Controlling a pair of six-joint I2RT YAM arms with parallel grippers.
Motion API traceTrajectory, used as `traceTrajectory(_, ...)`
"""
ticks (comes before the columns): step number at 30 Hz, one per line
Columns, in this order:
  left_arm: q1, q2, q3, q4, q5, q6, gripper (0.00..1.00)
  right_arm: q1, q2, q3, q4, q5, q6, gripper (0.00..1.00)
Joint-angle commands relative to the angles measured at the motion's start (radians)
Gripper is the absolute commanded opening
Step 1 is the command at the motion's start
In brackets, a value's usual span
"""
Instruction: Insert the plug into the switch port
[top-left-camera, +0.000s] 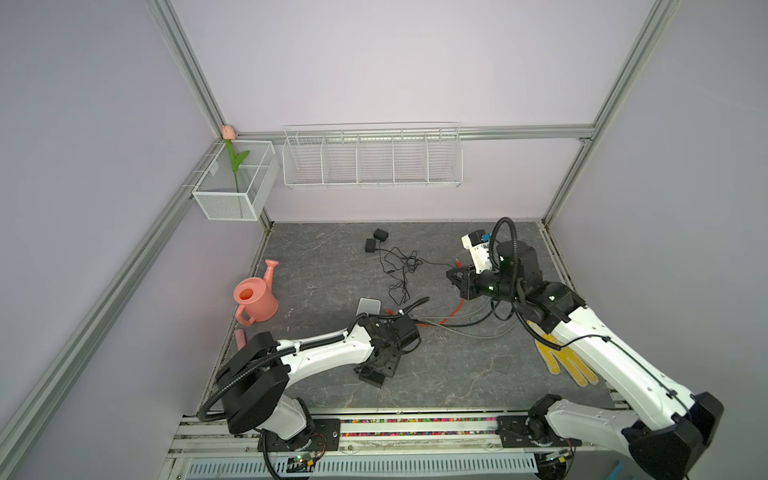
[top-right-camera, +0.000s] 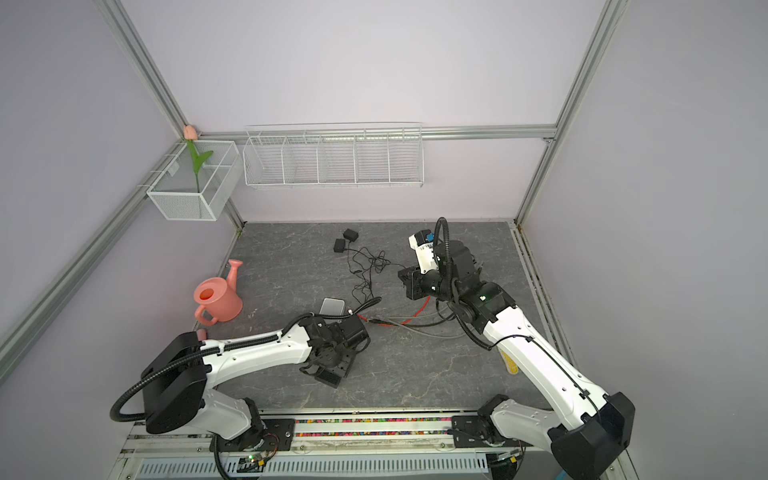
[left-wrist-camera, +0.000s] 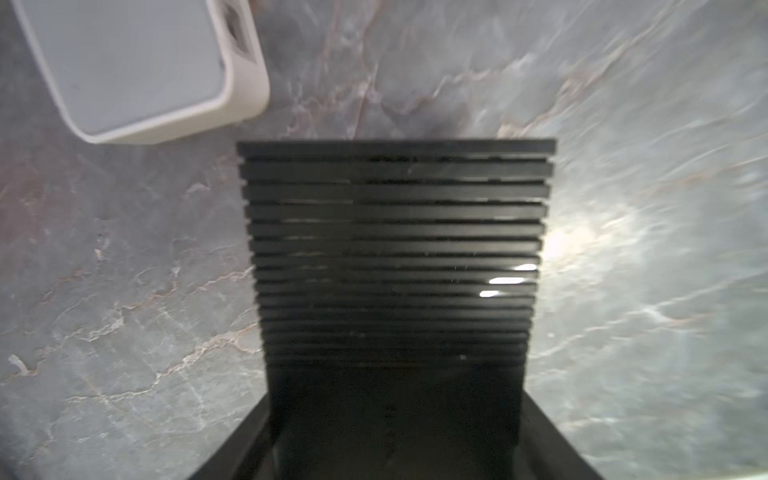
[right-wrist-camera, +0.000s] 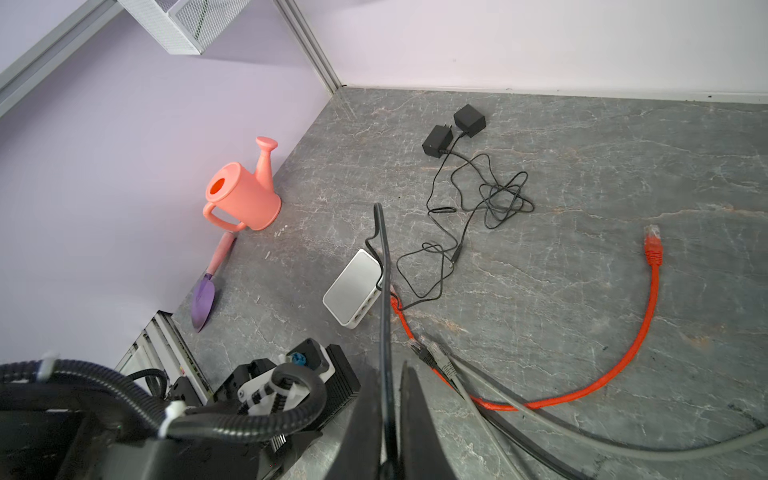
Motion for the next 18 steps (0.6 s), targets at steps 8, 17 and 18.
traceTrajectory(8,-0.015,0.160,0.066,0.039,0.033,0.110,0.14,-0.055,-0.073,-0.051,-0.026,-0.003,0.002,0.06)
traceTrajectory(17,-0.015,0.124,0.047,0.074,0.015,0.097,0.79,-0.085,-0.083,-0.081,-0.003,-0.044,0.020,0.06)
traceTrajectory(18,-0.015,0.124,0.052,0.073,0.008,0.098,0.80,-0.085,-0.083,-0.085,0.001,-0.047,0.023,0.06)
